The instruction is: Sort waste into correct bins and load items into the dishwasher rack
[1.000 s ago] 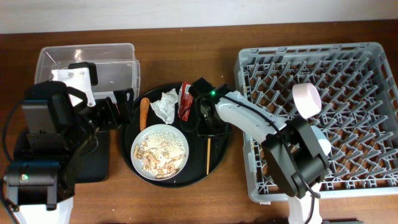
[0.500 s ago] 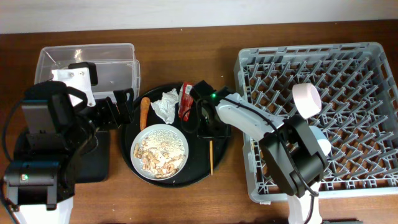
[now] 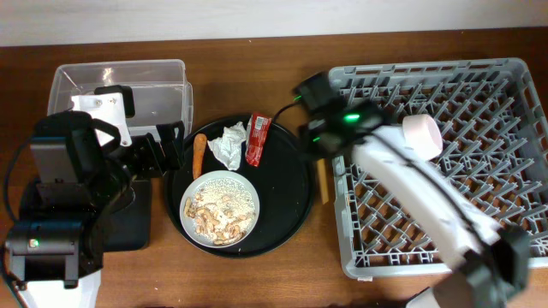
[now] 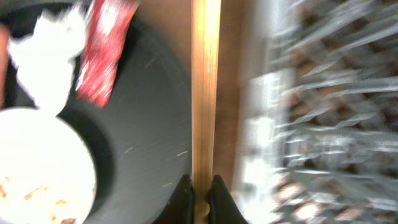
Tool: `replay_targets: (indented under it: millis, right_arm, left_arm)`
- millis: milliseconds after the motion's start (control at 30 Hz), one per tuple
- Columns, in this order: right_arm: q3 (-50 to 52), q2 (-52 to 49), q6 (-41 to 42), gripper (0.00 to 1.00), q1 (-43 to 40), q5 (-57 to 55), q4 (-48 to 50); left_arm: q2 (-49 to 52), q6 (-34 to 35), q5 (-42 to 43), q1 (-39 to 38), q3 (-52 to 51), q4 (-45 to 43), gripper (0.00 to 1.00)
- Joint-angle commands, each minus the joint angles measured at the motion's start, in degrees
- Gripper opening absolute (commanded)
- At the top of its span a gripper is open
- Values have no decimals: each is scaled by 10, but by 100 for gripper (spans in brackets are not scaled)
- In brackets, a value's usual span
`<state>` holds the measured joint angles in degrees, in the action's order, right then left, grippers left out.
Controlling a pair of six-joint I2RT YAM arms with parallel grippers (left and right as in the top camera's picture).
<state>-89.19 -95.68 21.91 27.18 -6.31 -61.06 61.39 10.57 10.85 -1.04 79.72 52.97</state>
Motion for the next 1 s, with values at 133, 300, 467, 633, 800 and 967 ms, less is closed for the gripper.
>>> replay_targets:
  millis: [133,300,467,633,800,967]
  right_arm:
    - [16,2,-86,4,-116,6,-14]
    - [44,-22,-97,42,-118,29,-13]
    - [38,19,-102,59,-118,33,-12]
    - [37,139,-129,62,-109,97,-11]
    - [37,242,-129,98,-91,115,-18]
    - [37,299,-131,98,-96,79,-99]
  left_arm:
    - [0,5,-4,3,2,-1,99]
    - [0,5,-4,3,2,-2,99]
    - [0,5,-4,4,2,-1,99]
    - [0,5,-4,3,2,-1,99]
    - [0,5,-4,4,2,-2,99]
    - [0,5,-4,3,2,-1,99]
